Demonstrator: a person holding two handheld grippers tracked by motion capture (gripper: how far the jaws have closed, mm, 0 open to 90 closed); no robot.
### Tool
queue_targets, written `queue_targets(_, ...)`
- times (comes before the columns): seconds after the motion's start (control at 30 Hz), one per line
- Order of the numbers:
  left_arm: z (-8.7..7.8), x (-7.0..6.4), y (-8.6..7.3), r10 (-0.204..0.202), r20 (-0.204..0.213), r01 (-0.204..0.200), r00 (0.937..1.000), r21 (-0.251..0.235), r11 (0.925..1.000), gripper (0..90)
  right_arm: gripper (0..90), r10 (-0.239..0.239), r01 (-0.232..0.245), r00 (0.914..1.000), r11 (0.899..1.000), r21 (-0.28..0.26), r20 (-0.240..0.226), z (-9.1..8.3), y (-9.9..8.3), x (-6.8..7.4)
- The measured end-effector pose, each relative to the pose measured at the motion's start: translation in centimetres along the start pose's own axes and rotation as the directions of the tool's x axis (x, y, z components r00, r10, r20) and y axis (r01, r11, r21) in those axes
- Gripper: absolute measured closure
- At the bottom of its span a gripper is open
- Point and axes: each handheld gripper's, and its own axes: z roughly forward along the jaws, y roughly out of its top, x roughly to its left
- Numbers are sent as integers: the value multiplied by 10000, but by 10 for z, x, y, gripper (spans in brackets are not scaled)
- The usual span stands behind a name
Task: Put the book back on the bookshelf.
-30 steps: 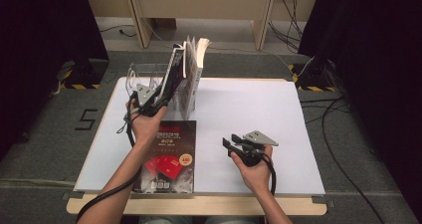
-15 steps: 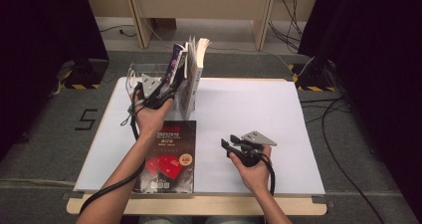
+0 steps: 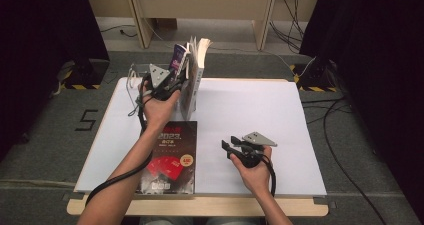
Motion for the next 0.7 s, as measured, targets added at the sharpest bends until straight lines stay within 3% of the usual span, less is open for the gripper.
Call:
queue_targets(0.17,5,-4,8,85,-43,-85,10000,101,9999,666,557,-72,72,10000,10000,61,2,0,-1,0)
queue_targets(0.4,9,-4,14,-207,-24,208,9998,343,9992,743,556,-30,30,10000,9999,106,-6,1,-2,0)
queue_targets(0.57,5,3,17,-187,-343,200,9992,386,9991,813,555,-25,25,10000,9999,130,-15,0,-2,0)
queue_targets(0.7,-6,17,16,-314,-607,312,9977,-42,9995,823,555,-19,19,10000,9999,157,-30,1,-2,0)
